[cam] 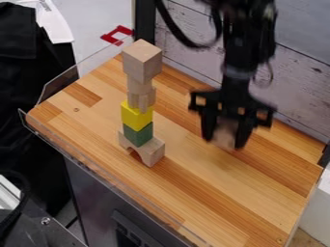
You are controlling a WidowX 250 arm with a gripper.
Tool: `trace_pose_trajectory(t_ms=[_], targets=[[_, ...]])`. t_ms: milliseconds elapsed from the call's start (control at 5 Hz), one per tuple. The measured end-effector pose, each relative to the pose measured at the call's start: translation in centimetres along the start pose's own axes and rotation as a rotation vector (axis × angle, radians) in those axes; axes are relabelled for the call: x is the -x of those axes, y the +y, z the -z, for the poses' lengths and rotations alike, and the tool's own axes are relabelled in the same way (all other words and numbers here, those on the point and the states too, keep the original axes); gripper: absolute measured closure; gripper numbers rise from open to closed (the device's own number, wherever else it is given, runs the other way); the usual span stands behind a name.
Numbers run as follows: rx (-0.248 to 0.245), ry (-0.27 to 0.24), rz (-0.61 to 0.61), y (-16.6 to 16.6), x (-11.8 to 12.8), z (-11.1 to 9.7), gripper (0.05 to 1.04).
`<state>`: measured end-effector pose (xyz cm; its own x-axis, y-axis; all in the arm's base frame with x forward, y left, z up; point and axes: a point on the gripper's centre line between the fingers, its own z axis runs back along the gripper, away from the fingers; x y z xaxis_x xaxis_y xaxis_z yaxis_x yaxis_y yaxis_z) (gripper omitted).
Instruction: Put the arch on top of the tower
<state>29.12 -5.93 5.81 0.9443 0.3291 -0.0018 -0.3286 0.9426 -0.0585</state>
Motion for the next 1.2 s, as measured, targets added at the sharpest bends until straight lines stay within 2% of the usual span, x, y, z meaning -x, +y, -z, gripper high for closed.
trace_pose_trajectory(t_ms=[200,400,600,800,1200], targets=[[0.043,-0.104,-0.045,0.1,0.2,-5.0,0.491],[0.142,-0.164,-0.064,-0.2,0.1,-10.4,0.492],[0.209,-0.167,-0.145,0.9,0.4,-15.4,0.491],[0.208,-0.170,-0.278,2.3,-0.1,-19.6,0.491],[0.091,-0.139,-0.557,6.3,-0.7,-19.3,0.491]])
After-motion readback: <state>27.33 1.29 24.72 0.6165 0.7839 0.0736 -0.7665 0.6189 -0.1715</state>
